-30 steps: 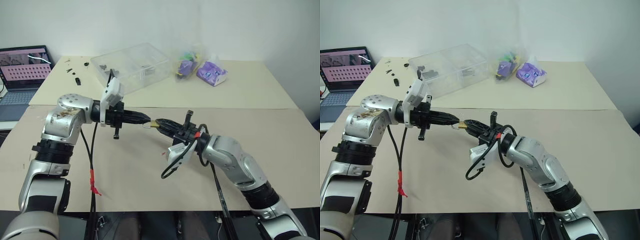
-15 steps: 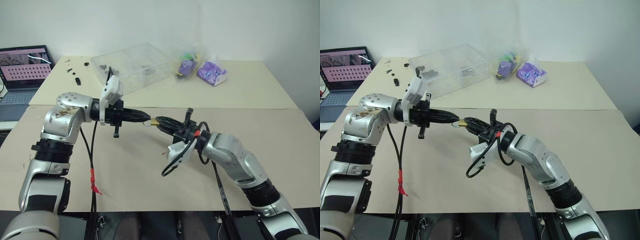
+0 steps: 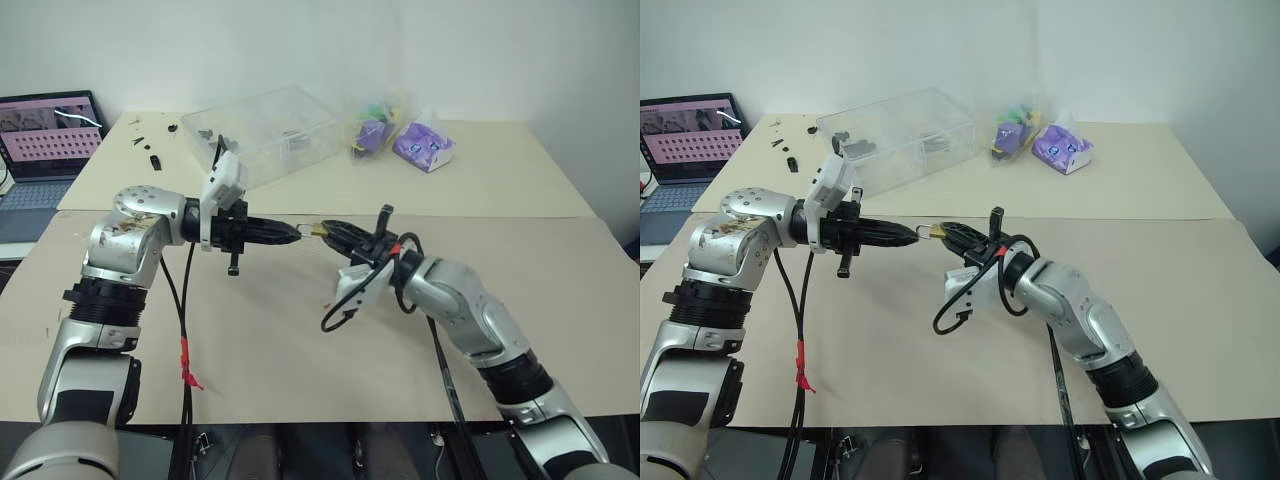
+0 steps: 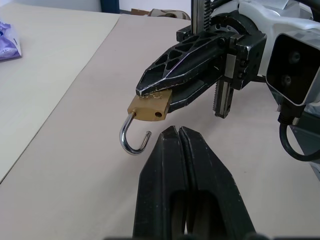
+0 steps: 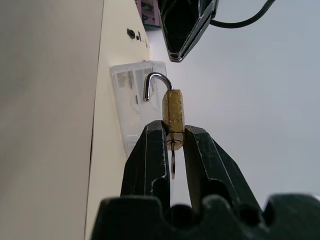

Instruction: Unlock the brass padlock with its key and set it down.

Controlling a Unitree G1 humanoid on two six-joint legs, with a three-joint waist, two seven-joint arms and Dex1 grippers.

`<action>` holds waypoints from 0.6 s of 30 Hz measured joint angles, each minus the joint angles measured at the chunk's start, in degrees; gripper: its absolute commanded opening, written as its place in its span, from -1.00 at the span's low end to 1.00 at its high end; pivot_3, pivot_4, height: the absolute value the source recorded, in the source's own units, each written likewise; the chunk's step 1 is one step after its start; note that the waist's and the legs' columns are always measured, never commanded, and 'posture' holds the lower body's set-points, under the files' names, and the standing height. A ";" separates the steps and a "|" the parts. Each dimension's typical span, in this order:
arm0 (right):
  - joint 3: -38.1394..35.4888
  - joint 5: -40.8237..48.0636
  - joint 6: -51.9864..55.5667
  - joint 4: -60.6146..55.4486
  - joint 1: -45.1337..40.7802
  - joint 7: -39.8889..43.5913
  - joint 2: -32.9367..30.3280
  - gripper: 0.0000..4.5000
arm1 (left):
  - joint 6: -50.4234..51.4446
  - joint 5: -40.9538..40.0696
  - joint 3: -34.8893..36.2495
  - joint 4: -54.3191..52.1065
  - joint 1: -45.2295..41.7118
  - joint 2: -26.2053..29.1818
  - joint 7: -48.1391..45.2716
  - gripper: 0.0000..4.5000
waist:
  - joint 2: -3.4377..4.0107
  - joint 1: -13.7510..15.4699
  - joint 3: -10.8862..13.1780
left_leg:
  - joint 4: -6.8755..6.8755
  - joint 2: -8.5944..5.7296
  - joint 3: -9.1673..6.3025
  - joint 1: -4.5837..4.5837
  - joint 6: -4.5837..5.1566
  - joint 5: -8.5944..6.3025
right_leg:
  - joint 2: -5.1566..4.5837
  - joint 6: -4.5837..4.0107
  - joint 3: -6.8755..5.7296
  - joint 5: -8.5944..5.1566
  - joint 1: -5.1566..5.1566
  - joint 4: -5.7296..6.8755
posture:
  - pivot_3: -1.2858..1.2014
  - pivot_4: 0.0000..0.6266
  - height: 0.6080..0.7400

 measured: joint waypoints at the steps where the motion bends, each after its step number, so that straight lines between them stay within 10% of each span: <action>1: 0.00 0.30 0.00 -0.28 0.00 0.00 0.17 -0.95 | -0.01 0.01 0.00 0.01 0.00 0.00 0.00 -0.97 | 0.00 0.01 0.00 | 0.00 0.00 0.00 0.00 0.00 0.00 | 0.00 0.00 0.00 0.00 0.00 0.00 | 0.03 -0.52 0.79; 18: -0.33 6.63 0.24 -7.32 1.06 3.57 0.47 -0.95 | -0.91 0.24 -0.02 0.34 -0.02 -1.09 0.22 -0.97 | 0.00 0.07 0.00 | 0.00 0.00 0.00 -0.01 0.00 0.00 | -0.01 0.01 0.00 0.00 0.00 0.00 | 0.03 -0.52 0.79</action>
